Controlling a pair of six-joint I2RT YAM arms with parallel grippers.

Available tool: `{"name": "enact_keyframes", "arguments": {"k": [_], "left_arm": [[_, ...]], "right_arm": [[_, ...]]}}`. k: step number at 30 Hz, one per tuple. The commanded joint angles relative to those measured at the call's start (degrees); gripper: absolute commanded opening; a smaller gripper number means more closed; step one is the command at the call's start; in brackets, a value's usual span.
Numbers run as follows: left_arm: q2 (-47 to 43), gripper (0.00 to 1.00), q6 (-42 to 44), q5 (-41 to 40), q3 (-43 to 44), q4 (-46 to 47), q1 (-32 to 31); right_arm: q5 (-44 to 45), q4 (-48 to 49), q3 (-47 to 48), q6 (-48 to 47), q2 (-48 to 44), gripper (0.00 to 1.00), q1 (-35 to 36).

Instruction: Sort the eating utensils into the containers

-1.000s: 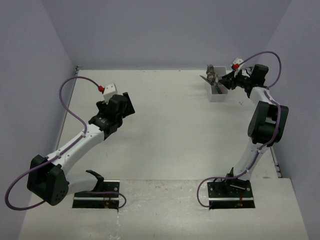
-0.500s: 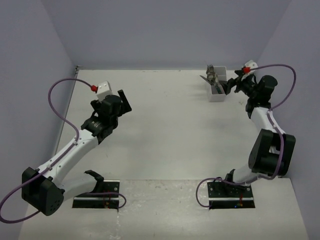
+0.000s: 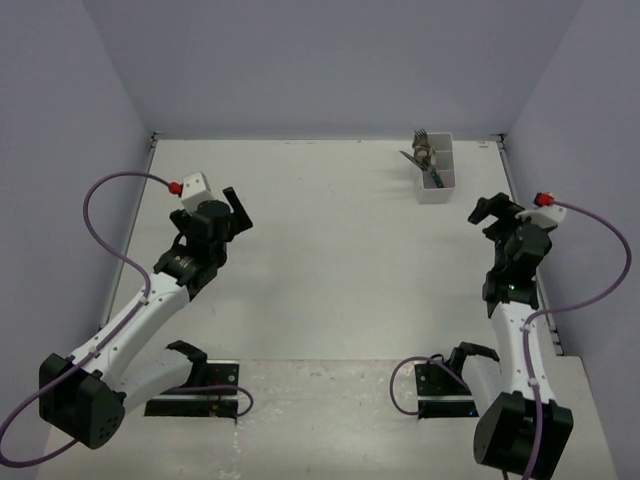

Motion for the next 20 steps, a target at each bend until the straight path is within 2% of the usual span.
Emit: {"name": "enact_keyframes", "arguments": {"k": [1, 5, 8, 20], "left_arm": [[1.73, 1.00, 3.26, 2.95, 0.01, 8.28, 4.25], [5.25, 1.00, 2.66, 10.50, 0.88, 8.74, 9.53], [6.23, 1.00, 3.09, 15.43, 0.18, 9.96, 12.34], [3.33, 1.00, 4.50, 13.07, -0.79, 9.70, 13.23]], "right_arm": [[17.51, -8.52, -3.16, 9.57, -4.96, 0.99, 0.15], [24.38, -18.18, -0.18, 11.60, -6.20, 0.99, 0.15], [24.57, -20.40, 0.53, 11.51, -6.03, 0.99, 0.15], [25.45, -17.50, -0.09, 9.75, -9.45, 0.99, 0.15]]}}
